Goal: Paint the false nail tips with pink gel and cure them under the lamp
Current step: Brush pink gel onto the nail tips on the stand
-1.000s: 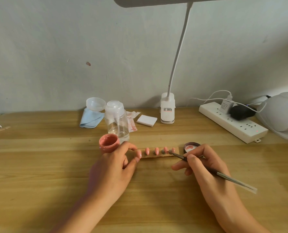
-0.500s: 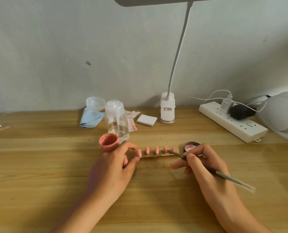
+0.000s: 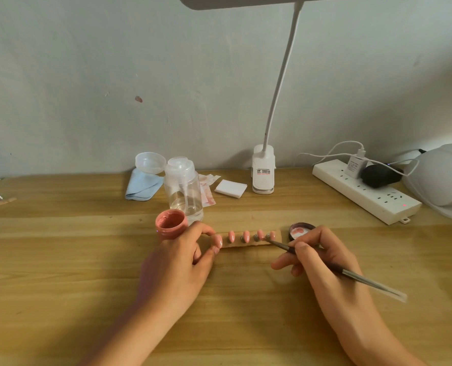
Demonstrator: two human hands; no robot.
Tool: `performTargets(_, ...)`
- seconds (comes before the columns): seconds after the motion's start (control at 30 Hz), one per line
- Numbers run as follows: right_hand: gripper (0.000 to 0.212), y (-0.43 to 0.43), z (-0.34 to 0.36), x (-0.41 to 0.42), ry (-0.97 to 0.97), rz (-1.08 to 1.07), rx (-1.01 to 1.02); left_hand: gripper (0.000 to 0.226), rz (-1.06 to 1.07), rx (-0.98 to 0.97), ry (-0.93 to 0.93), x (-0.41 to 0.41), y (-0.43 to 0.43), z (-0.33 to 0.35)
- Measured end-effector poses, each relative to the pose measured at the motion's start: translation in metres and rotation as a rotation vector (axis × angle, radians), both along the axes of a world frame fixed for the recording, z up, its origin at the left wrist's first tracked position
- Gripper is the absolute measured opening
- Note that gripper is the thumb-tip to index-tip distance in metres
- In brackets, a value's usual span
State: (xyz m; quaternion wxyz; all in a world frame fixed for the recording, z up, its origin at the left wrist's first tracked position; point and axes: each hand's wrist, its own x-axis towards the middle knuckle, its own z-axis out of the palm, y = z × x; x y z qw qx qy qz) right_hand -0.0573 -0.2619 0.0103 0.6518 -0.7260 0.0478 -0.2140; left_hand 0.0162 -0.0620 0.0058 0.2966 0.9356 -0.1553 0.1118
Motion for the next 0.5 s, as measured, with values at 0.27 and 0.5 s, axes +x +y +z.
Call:
performTargets(0.27, 0.015, -0.0003, 0.0004, -0.0011, 0.001, -0.005, -0.009, 0.013, 0.0, 0.002, -0.003, 0.0004, 0.0001, -0.0006)
performTargets(0.5, 0.015, -0.0004, -0.0009, -0.0009, 0.007, -0.01, -0.012, 0.011, 0.006, 0.012, -0.006, 0.0002, 0.0004, -0.0004)
